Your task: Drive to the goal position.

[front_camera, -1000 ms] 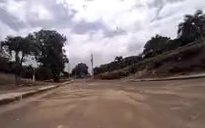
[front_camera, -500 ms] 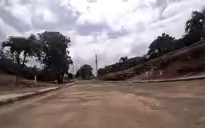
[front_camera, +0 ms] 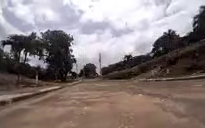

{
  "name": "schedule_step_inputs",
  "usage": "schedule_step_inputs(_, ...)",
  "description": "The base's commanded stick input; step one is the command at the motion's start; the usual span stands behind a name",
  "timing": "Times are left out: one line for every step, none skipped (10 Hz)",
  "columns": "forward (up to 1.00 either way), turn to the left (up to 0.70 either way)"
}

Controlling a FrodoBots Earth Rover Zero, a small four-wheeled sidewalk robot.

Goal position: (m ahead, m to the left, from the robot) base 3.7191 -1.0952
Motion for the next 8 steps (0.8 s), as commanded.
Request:
schedule_step_inputs(0.85, 0.0)
schedule_step_inputs(0.85, 0.0)
schedule_step_inputs(0.85, 0.0)
schedule_step_inputs(0.85, 0.0)
schedule_step_inputs(0.85, 0.0)
schedule_step_inputs(0.85, 0.0)
schedule_step_inputs(0.85, 0.0)
schedule_step_inputs(0.85, 0.0)
